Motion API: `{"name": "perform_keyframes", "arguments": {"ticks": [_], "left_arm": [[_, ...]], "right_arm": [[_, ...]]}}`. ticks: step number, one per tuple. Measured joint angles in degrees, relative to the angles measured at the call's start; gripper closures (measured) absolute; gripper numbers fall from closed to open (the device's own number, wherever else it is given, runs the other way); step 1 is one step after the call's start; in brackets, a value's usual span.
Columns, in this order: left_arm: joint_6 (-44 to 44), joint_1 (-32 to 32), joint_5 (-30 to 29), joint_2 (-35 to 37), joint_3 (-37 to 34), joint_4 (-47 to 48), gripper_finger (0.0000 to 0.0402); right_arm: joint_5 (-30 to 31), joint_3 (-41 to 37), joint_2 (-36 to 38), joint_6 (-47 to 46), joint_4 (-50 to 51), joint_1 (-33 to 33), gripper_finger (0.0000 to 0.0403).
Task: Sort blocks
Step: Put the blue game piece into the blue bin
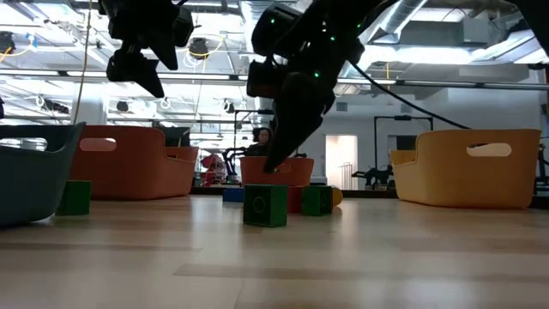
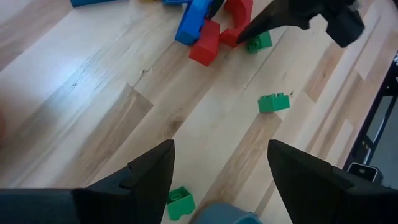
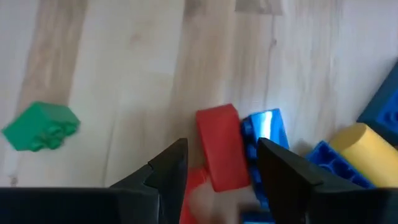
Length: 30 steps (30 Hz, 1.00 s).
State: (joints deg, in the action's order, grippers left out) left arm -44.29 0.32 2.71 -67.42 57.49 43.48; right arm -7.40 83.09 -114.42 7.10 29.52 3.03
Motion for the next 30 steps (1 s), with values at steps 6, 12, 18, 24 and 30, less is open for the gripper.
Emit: {"name": "perform_keyframes", "arguments": {"ticks": [6,12,18,24,30], "left_arm": [[0.02,0.00,0.01,0.00,0.00,0.00,0.0150],[-0.07,0.00,0.05,0.00,0.00,0.14,0.0150],[-0.11,0.00,1.28,0.00,0.00,0.97,0.0150],[-0.11,-0.02,1.32,0.00,0.00,1.01,0.0150],[0.03,0.00,1.32,0.00,0.00,1.02,0.0150]], "right_arm": [[1.86,0.00,-0.21,1.83,-0.71,1.27,0.0206],[2.03,-0.08,-0.36,2.46,-1.41,1.62,0.0207],[1.81,-1.93,-1.17,3.44,-2.60,1.55,0.0208],[1.82,-5.09,-1.26,3.49,-2.39,1.56,0.0213],[1.86,-5.47,-1.21,3.88,-1.78,1.60,0.0281]]}}
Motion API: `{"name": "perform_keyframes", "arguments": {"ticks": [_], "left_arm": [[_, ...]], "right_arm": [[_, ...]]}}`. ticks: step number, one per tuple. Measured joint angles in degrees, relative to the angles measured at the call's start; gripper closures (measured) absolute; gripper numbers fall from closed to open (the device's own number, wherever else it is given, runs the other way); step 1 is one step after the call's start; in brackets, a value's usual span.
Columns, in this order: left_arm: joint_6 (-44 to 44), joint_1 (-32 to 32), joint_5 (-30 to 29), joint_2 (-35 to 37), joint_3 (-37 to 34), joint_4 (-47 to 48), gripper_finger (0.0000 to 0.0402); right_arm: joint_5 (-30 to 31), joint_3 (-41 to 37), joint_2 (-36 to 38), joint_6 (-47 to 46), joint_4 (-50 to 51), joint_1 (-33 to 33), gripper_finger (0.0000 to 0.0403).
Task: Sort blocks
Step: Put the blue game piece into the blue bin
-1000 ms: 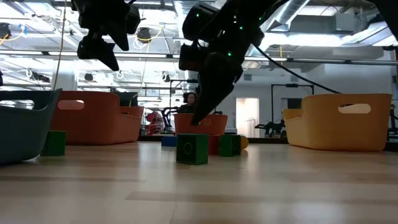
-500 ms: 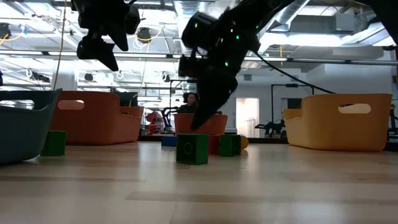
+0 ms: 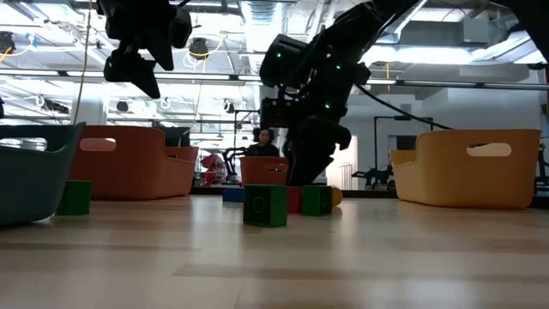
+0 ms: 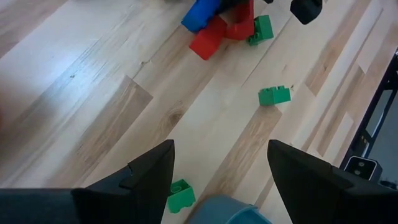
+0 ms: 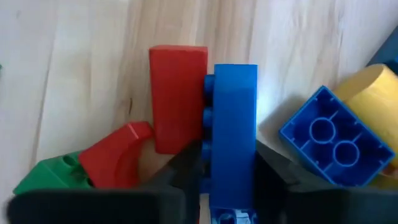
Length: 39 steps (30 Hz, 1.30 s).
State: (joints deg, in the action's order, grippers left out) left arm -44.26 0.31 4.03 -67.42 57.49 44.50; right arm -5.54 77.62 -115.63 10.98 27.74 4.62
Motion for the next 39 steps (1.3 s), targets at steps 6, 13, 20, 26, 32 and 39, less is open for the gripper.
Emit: {"name": "perform_keyframes", "arguments": {"ticks": [6,13,20,26,32,39], "left_arm": [[0.45,-0.02,-0.01,0.46,0.00,0.06,0.0150],[1.43,0.00,-2.04,4.88,0.00,-0.09,0.0150],[0.38,-0.02,-6.59,8.90,0.01,2.14,0.0150],[1.59,0.61,-7.42,11.21,0.02,1.85,0.0150],[11.50,6.14,-13.77,13.31,0.02,-2.79,0.0150],[30.19,10.97,-19.03,12.13,0.04,-10.36,0.0150]], "right_arm": [[0.00,4.50,0.09,0.00,6.15,0.02,0.0328],[1.00,18.43,0.29,0.88,15.87,0.44,0.0325],[2.39,26.90,0.31,2.58,17.14,3.67,0.0319],[-8.18,31.11,0.31,3.95,17.13,3.67,0.0318],[-9.27,35.61,0.31,5.52,17.52,0.32,0.0317],[-5.82,37.71,0.31,4.50,16.42,-2.83,0.0316]]}}
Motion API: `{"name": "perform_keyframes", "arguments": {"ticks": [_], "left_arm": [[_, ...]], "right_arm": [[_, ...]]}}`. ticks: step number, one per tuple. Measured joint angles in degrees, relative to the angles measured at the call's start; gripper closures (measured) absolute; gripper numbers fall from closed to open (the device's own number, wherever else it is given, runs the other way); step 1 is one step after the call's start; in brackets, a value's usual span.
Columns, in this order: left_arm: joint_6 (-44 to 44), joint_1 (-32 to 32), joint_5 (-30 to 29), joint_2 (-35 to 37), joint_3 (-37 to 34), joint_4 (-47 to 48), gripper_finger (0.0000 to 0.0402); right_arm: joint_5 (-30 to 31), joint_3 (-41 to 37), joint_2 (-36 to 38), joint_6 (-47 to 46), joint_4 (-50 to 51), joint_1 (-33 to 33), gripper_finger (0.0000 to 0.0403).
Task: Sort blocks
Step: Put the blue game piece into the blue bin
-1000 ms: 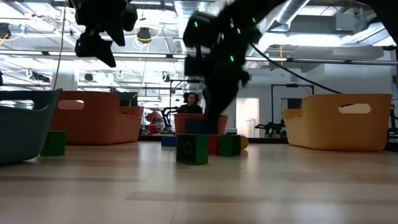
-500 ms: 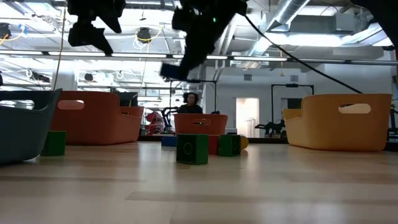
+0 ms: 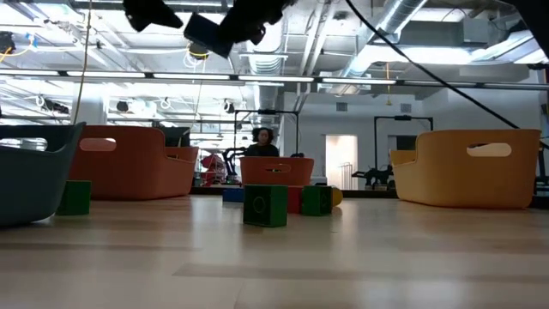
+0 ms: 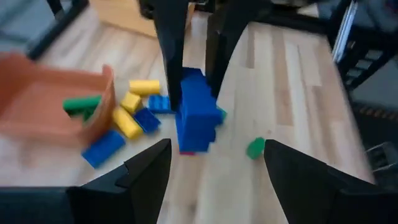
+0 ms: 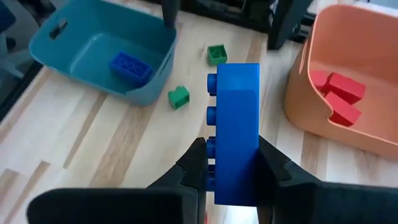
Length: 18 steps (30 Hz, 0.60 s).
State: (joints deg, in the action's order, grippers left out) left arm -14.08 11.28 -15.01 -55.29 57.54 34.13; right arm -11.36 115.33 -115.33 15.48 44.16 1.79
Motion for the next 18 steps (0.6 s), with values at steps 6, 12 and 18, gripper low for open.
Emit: {"name": "perform_keyframes", "arguments": {"ticks": [6,12,18], "left_arm": [[6.31,0.25,-1.77,-2.92,0.00,-4.10,0.0150],[5.44,0.23,-4.15,-5.65,0.00,-5.82,0.0167],[2.62,0.27,-4.05,-5.86,0.00,-6.27,0.0317]], "right_arm": [[0.99,1.17,-0.02,-2.90,0.02,-0.64,0.0316],[0.99,2.32,-0.02,-3.59,0.35,-1.39,0.0316],[1.17,2.47,-0.02,-4.08,0.53,-1.99,0.0312]]}}
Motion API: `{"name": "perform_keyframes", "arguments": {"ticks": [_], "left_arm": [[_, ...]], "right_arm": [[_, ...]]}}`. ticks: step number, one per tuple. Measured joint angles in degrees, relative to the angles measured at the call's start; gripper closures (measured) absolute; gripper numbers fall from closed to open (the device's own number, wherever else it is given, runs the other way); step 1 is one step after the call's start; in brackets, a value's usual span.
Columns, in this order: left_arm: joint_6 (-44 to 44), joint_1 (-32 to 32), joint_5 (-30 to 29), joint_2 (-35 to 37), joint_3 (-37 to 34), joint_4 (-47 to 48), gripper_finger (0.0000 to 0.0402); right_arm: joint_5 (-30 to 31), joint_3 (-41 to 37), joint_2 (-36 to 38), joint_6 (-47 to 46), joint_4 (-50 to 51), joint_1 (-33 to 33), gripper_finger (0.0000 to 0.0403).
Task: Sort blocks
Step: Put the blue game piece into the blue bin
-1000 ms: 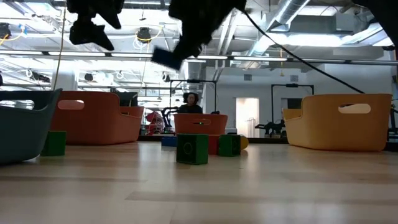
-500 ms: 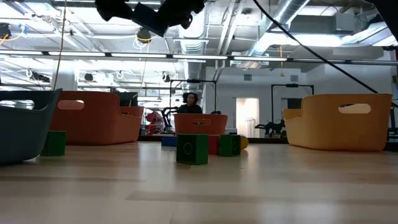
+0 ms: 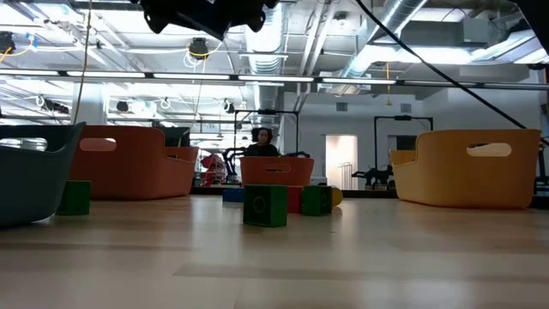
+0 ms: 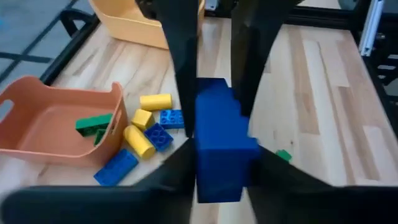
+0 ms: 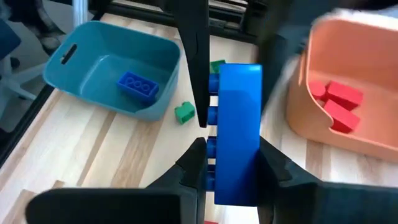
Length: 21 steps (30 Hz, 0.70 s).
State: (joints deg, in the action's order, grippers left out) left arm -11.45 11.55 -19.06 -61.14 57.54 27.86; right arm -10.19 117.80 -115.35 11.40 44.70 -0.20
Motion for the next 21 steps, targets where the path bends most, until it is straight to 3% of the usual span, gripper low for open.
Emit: {"name": "perform_keyframes", "arguments": {"ticks": [5,11,13,18,21], "left_arm": [[-1.97,0.09,1.02,0.13,0.00,-0.30,0.0321],[-9.35,0.45,7.02,1.36,3.15,9.16,0.0321],[-11.77,1.03,12.12,2.05,5.81,15.88,0.0321],[-26.36,3.25,33.17,1.23,10.63,28.94,0.0321],[-34.58,8.81,36.54,-1.05,10.24,32.39,0.0321]], "right_arm": [[-0.02,0.00,0.00,-0.92,0.02,0.05,0.0277],[-0.81,2.37,0.64,-3.93,7.34,1.67,0.0179],[-0.79,3.94,1.31,-4.00,11.44,2.29,0.0152],[-0.13,5.30,1.42,-3.98,15.67,4.11,0.0122],[1.71,5.29,0.95,-4.99,14.86,5.48,0.0121]]}}
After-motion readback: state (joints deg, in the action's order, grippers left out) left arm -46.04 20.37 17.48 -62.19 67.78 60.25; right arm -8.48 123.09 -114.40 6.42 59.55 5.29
